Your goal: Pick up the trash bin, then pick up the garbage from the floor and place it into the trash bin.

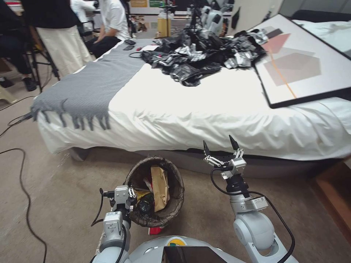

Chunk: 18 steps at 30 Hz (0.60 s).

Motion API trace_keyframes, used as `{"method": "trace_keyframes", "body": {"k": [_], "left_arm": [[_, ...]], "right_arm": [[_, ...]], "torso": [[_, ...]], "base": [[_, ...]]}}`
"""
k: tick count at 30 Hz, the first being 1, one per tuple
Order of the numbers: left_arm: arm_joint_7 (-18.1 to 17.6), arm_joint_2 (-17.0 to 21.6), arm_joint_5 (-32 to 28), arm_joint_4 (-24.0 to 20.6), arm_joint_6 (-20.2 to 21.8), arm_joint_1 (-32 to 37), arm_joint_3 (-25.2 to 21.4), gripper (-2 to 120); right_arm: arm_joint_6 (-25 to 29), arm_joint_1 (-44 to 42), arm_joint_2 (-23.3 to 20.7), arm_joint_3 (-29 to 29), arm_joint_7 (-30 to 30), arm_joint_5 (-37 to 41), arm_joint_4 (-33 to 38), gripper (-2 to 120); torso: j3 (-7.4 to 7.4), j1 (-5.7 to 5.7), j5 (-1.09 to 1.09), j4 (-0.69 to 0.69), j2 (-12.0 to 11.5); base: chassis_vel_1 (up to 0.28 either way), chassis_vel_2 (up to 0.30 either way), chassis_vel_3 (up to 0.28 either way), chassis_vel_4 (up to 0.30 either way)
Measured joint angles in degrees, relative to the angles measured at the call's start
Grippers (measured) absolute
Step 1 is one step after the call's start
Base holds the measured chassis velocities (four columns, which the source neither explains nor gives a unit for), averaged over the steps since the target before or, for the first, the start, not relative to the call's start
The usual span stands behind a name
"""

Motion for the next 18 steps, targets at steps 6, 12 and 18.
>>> {"method": "trace_keyframes", "body": {"k": [6, 12, 18], "left_arm": [[-0.01, 0.03, 0.13, -0.08, 0.00, 0.21, -0.01, 0], [-0.01, 0.08, 0.23, -0.22, -0.15, 0.60, -0.06, 0], [0.01, 0.27, 0.56, -0.61, -0.89, 1.62, -0.39, 0]], "right_arm": [[-0.04, 0.12, -0.05, -0.04, -0.01, 0.00, 0.01, 100], [-0.04, 0.17, -0.06, -0.18, -0.03, 0.00, 0.00, 100], [-0.04, 0.36, -0.07, -0.37, -0.16, -0.06, 0.00, 100]], "torso": [[0.00, 0.00, 0.00, 0.00, 0.00], [0.00, 0.00, 0.00, -0.01, 0.00], [0.00, 0.00, 0.00, 0.00, 0.00]], "base": [[0.133, 0.122, 0.133, 0.120], [0.136, 0.134, 0.129, 0.124], [0.126, 0.133, 0.120, 0.118]]}}
